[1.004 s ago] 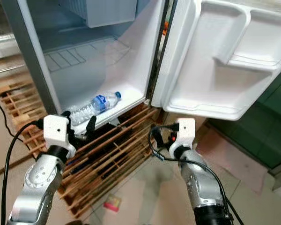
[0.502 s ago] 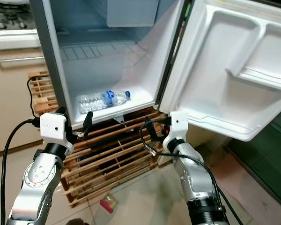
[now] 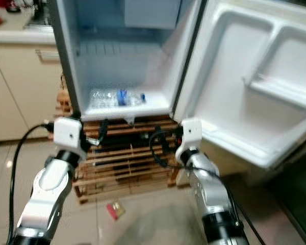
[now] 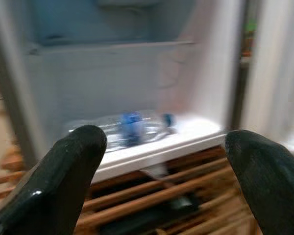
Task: Restocking fridge
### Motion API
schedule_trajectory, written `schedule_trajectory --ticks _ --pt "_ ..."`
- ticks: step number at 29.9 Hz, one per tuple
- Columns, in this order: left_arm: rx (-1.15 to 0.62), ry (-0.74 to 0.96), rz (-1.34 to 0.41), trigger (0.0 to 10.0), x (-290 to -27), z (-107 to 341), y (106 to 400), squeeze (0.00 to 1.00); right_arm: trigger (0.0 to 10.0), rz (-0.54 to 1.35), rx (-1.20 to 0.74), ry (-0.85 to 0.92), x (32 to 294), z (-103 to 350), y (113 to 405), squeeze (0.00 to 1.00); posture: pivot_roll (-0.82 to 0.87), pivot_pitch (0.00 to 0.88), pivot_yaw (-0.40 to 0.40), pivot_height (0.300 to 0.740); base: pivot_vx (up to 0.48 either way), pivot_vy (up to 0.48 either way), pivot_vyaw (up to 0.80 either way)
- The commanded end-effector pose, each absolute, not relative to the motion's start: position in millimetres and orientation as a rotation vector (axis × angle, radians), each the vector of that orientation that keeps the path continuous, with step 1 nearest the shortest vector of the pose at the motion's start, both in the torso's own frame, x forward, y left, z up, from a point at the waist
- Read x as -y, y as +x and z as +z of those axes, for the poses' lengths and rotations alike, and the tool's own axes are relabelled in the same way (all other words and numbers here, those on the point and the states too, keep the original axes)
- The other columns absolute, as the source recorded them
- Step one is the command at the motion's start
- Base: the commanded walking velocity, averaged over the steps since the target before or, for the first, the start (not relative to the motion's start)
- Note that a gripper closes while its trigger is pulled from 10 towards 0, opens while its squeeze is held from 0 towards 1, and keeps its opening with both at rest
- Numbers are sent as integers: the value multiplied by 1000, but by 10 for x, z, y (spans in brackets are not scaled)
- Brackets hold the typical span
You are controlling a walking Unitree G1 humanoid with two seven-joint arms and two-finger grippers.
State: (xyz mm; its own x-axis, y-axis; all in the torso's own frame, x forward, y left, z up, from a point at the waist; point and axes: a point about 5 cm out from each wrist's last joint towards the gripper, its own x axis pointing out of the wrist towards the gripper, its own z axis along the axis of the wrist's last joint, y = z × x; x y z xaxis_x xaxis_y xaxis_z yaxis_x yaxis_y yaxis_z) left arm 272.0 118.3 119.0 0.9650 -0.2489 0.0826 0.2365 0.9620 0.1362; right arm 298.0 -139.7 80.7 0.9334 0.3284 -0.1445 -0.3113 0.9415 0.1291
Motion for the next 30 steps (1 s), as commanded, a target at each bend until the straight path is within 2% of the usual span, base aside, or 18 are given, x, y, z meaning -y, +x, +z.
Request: schedule_trajectory --ticks 1,11,14,26,30 --pt "133 142 -240 10000 -1204 1261 2762 0 10000 353 -129 93 1321 885 3028 0 25 0 -73 740 0 -480 631" --pt "170 149 -282 10000 -1206 1278 2688 0 10000 355 -126 110 1326 857 3014 0 22 0 -63 740 0 -480 629" --pt "190 139 -288 10000 -1201 1300 2668 0 10000 372 -136 100 1311 819 2973 0 24 0 -65 740 0 -480 0" --pt "176 205 -243 10000 -1228 1298 2769 0 10000 353 -143 110 1361 795 2979 0 17 0 -58 740 0 0 0" --pt "178 212 -247 10000 -1210 1299 2798 0 10000 348 -142 110 1363 788 2975 0 7 0 -54 740 0 -271 0"
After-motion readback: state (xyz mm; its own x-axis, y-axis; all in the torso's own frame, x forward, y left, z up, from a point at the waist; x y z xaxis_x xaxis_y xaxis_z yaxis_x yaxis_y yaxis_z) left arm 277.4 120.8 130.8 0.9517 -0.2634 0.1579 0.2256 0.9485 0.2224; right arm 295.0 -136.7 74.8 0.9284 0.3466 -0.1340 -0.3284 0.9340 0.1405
